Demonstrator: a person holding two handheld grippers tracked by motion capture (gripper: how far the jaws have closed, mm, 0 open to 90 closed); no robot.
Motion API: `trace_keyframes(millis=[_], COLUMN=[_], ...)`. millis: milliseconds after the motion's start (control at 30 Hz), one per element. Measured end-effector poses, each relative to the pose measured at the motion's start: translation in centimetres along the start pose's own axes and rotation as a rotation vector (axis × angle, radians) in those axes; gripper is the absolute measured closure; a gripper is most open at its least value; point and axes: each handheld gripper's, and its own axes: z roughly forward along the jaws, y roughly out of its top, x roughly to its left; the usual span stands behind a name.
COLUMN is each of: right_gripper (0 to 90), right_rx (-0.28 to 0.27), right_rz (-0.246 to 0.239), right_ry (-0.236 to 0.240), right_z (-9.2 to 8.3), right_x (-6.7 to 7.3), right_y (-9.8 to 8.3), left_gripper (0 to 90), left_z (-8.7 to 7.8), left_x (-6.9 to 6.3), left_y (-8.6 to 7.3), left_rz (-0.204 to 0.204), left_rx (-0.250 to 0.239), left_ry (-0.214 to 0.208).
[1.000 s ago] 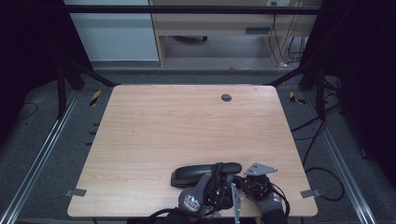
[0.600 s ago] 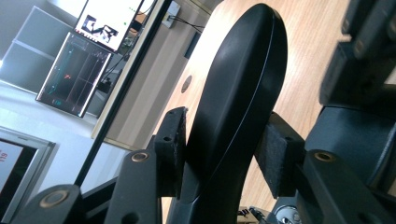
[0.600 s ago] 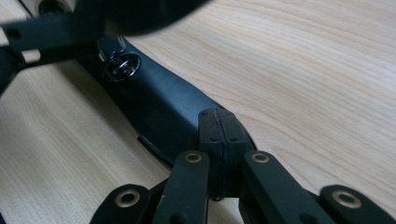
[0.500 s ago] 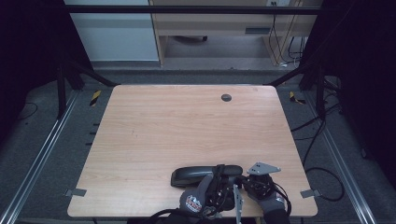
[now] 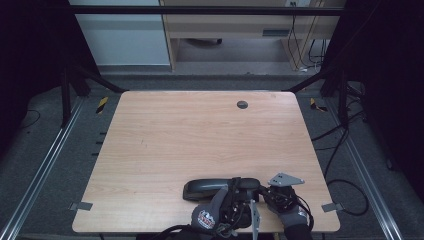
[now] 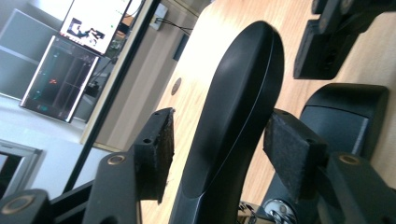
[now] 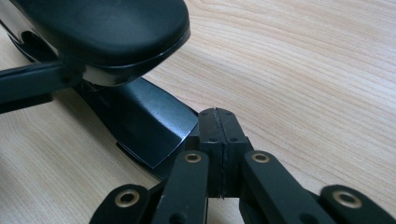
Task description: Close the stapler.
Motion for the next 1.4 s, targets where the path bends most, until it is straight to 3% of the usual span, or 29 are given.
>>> trace_keyframes(millis=[300, 433, 733, 1167, 1400], right_gripper=[90.0, 90.0, 90.0, 90.0, 90.0], right_rx=[-0.011, -0.014, -0.041, -0.070, -0.104], right_rz=[0.004, 0.013, 0.005, 0.028, 0.034], right_ry=[-0.007, -0.005, -0.026, -0.041, -0.053], right_z=[-0.2, -0.3, -0.8, -1.3, -2.0], right_x=[-0.1, 0.0, -0.3, -0.6, -1.0], right_y=[0.0, 0.1, 0.1, 0.3, 0.6], left_gripper=[40.7, 40.5, 40.9, 41.9, 42.1], left_z=[-1.4, -2.0, -2.6, -3.6, -3.9], left_x=[1.2, 1.7, 3.0, 6.4, 9.4], left_y=[-0.1, -0.2, -0.3, -1.5, -3.7], left_rz=[-0.036, -0.069, -0.133, -0.279, -0.376], left_rx=[-0.026, -0.043, -0.059, -0.081, -0.063], left_ry=[-0.038, -0.074, -0.108, -0.138, -0.119])
